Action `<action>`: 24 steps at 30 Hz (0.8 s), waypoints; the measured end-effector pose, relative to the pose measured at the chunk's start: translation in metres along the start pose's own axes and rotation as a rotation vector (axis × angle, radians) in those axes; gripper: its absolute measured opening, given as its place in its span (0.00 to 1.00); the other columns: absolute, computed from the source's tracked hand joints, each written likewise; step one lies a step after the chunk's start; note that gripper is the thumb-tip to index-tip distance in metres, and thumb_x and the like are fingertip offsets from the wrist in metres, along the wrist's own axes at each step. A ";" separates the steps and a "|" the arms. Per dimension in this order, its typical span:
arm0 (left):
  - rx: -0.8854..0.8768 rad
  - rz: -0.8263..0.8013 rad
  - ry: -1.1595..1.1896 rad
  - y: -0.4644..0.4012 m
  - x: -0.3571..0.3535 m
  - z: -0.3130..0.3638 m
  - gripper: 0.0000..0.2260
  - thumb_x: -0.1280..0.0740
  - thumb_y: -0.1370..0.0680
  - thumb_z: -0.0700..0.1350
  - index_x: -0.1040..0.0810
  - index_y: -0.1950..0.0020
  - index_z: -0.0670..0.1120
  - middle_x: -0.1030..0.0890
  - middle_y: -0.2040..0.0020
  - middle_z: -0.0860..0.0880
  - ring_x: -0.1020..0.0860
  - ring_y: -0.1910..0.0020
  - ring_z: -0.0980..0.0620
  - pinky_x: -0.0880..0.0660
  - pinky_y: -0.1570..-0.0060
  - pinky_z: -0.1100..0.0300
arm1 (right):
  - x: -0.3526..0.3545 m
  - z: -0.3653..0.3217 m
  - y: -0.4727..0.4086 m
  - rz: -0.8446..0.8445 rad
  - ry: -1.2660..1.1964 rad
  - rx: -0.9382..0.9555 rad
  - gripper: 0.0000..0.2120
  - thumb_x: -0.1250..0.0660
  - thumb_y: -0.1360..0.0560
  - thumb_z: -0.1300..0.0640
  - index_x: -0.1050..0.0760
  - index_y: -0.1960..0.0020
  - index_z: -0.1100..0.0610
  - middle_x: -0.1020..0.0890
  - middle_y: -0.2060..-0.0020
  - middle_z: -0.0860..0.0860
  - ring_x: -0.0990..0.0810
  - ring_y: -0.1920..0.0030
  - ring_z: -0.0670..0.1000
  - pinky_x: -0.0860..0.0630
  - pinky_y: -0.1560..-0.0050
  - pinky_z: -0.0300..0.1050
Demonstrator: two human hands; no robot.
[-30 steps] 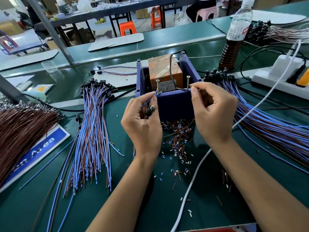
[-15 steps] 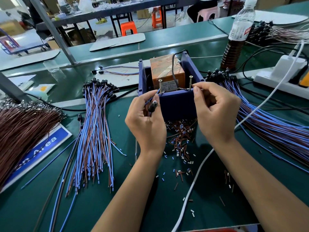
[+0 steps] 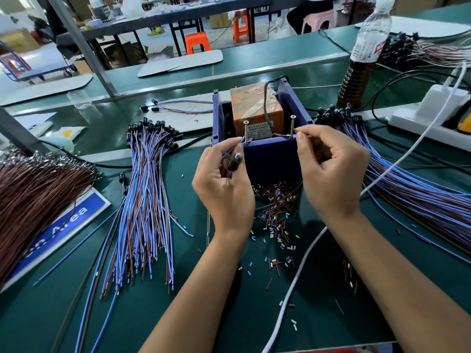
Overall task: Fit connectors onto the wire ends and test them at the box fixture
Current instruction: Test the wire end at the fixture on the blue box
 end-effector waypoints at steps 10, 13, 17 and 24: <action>0.008 -0.004 -0.004 0.000 0.000 0.000 0.04 0.30 0.20 0.38 0.14 0.48 0.41 0.16 0.54 0.48 0.19 0.55 0.54 0.26 0.53 0.63 | 0.001 0.002 -0.001 -0.001 -0.020 0.016 0.07 0.31 0.18 0.63 0.14 0.48 0.61 0.14 0.57 0.49 0.17 0.57 0.44 0.24 0.54 0.35; 0.007 -0.002 0.002 0.001 0.000 0.001 0.04 0.29 0.19 0.38 0.14 0.48 0.41 0.16 0.54 0.48 0.19 0.54 0.54 0.25 0.53 0.61 | 0.001 0.001 0.000 -0.003 -0.029 0.041 0.06 0.31 0.18 0.63 0.14 0.48 0.62 0.14 0.56 0.49 0.16 0.56 0.45 0.23 0.54 0.36; 0.011 0.021 0.008 0.003 0.002 0.002 0.04 0.30 0.19 0.39 0.15 0.49 0.41 0.16 0.56 0.47 0.20 0.56 0.54 0.25 0.54 0.62 | 0.004 0.002 0.000 0.003 -0.031 0.016 0.07 0.31 0.18 0.62 0.14 0.48 0.61 0.14 0.57 0.49 0.17 0.57 0.45 0.23 0.55 0.37; -0.034 -0.001 -0.015 0.003 0.000 0.002 0.04 0.29 0.20 0.38 0.15 0.50 0.40 0.16 0.56 0.48 0.20 0.57 0.55 0.26 0.55 0.65 | 0.004 0.002 0.000 -0.003 -0.006 0.043 0.06 0.31 0.18 0.62 0.15 0.49 0.60 0.15 0.58 0.48 0.18 0.59 0.45 0.24 0.57 0.36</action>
Point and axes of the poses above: each hand's wrist, its own y-axis away from the middle knuckle, its own x-axis out of the back of the hand, z = x × y, the point moved 2 cm from there along -y, towards the middle knuckle
